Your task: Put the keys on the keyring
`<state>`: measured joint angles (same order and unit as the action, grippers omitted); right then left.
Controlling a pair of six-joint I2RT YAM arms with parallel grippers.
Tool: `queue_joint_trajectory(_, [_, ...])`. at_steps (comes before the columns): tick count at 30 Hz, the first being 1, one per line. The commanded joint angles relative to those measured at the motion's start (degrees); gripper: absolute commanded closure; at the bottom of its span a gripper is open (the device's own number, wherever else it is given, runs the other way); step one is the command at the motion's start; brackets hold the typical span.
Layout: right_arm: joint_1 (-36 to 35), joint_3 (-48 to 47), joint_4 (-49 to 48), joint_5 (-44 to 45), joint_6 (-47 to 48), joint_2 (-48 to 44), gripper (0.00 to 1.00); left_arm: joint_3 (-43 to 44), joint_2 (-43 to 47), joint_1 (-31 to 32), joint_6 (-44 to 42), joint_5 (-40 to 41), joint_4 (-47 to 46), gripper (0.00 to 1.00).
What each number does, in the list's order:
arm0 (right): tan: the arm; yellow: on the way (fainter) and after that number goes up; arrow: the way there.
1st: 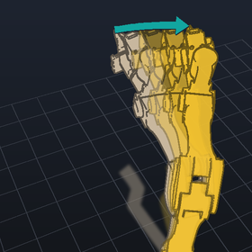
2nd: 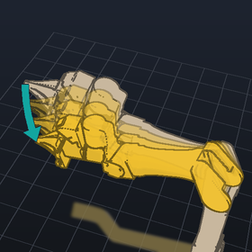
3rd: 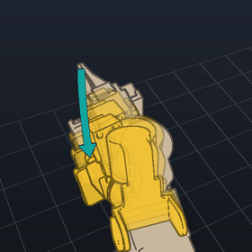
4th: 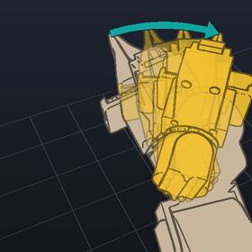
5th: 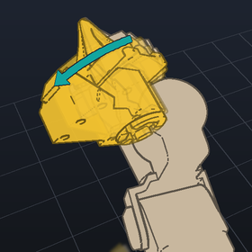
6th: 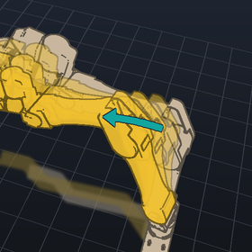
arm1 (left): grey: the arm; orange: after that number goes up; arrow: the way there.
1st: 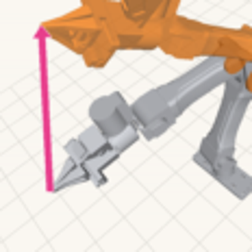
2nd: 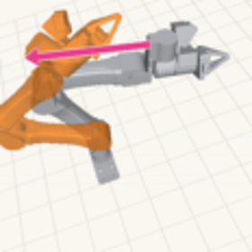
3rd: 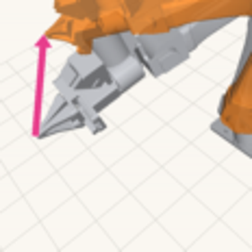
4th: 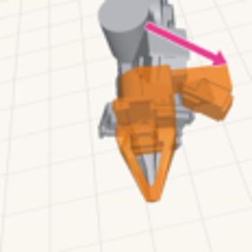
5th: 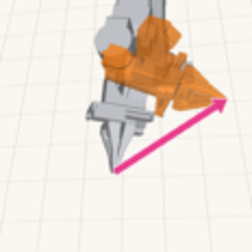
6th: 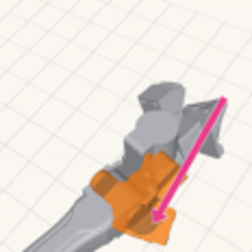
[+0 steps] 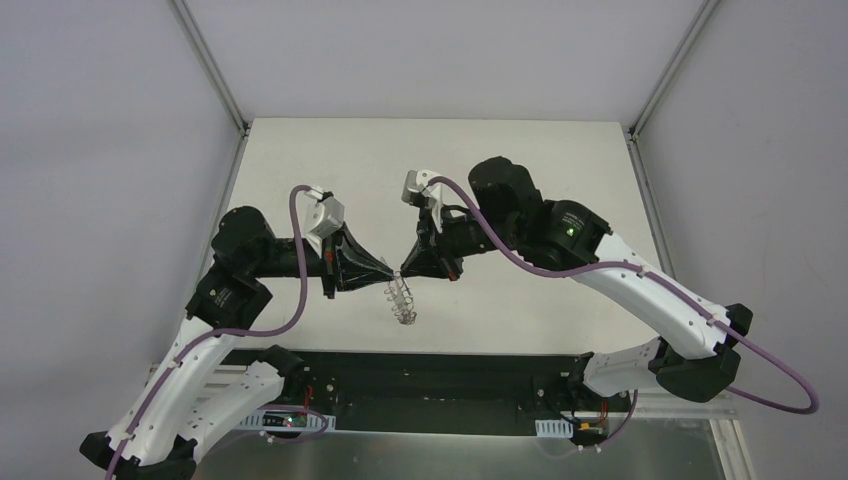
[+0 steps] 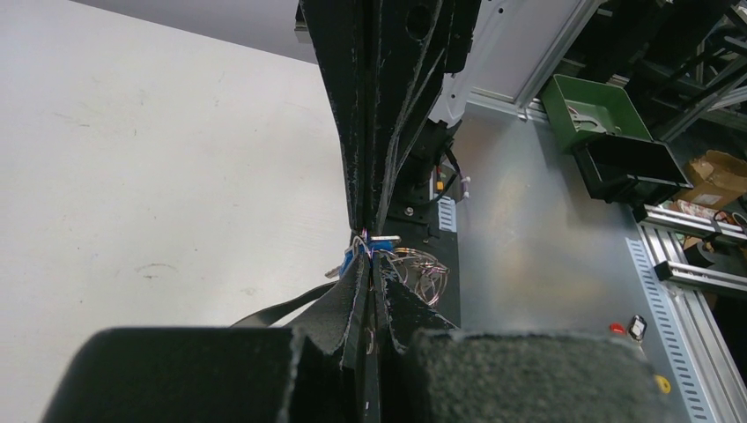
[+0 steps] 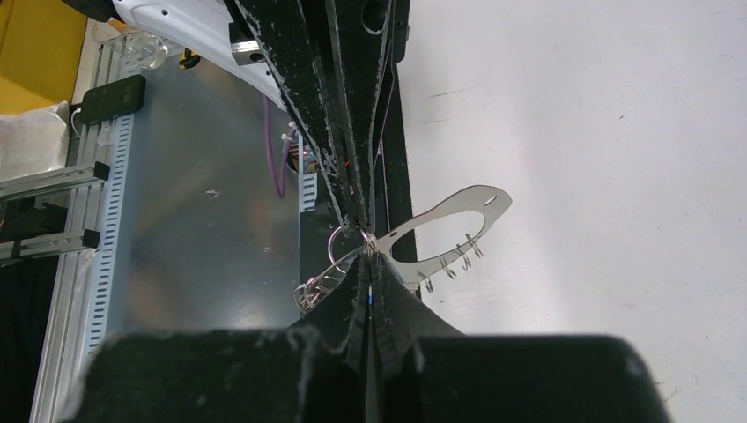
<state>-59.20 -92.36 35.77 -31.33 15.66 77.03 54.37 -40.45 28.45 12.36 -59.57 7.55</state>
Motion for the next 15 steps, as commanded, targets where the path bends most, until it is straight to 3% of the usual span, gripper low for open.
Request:
queue_joint_trajectory(1, [-0.13,-0.06,-3.25,2.39,-0.61,-1.73,1.00,-0.22,1.21,-0.06,-0.55,-2.04,-3.61,1.00])
queue_joint_trajectory(15, [0.17,2.67,-5.24,3.20,-2.18,-3.42,1.00,-0.98,2.43,-0.06,-0.06,-3.42,-4.83,1.00])
